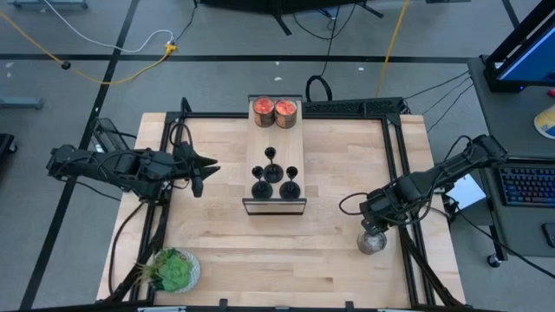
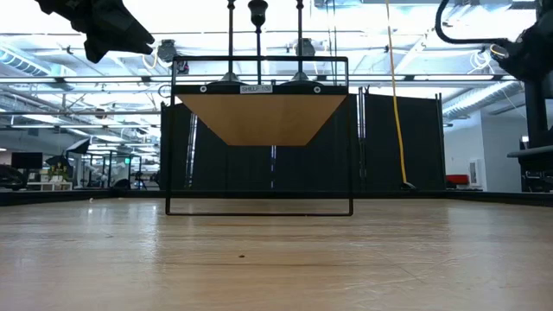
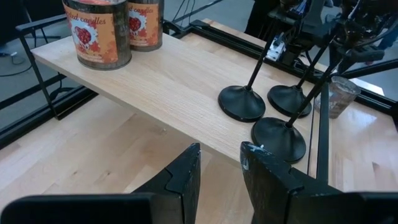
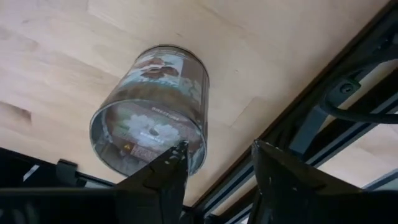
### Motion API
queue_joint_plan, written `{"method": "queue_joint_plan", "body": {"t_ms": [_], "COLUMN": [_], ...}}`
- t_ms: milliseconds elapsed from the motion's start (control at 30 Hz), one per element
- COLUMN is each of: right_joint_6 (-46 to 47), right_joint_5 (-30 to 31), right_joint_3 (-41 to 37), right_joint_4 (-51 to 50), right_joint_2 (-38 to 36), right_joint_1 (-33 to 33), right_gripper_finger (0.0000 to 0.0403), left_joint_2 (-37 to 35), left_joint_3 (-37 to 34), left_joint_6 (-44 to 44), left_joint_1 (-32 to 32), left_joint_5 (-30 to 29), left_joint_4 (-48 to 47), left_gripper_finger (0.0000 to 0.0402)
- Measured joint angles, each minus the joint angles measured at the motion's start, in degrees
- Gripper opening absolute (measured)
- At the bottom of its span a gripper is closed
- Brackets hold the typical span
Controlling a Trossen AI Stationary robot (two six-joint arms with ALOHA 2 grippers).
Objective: Pick & Place candle stick holders
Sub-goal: Put the brown scented candle on the shelf
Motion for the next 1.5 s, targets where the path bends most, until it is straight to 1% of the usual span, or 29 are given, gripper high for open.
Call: {"method": "queue_joint_plan", "body": {"t_ms": [333, 633, 833, 933, 1300, 1500], "right_joint_6": [0.01, 2.60, 3.33, 3.79, 3.78, 3.76], "right_joint_5": [-0.07, -0.19, -0.64, -0.35, -0.29, -0.21], "right_joint_3": [-2.68, -5.97, -8.80, -9.27, -9.28, -9.30], "right_joint_4": [3.81, 8.02, 13.13, 14.42, 13.98, 14.02], "right_joint_2": [-0.01, -0.01, -0.07, -0.10, -0.09, -0.07], "right_joint_1": [0.49, 3.24, 3.76, 3.76, 3.76, 3.74], "right_gripper_finger": [0.0170, 0.0167, 0.0156, 0.0140, 0.0057, 0.0019], "left_joint_2": [-0.01, 0.00, 0.00, -0.01, 0.00, -0.01], "left_joint_3": [0.00, 0.00, 0.01, 0.00, 0.00, 0.01], "left_joint_6": [0.22, 0.45, 0.45, 0.33, 0.17, 0.20], "left_joint_1": [0.01, 0.00, 0.01, 0.00, -0.01, -0.01], "left_joint_5": [0.00, 0.00, 0.00, 0.00, -0.02, -0.02], "left_joint_4": [0.00, 0.00, -0.03, 0.00, 0.00, 0.00], "left_gripper_finger": [0.0120, 0.0120, 0.0120, 0.0120, 0.0120, 0.0120]}}
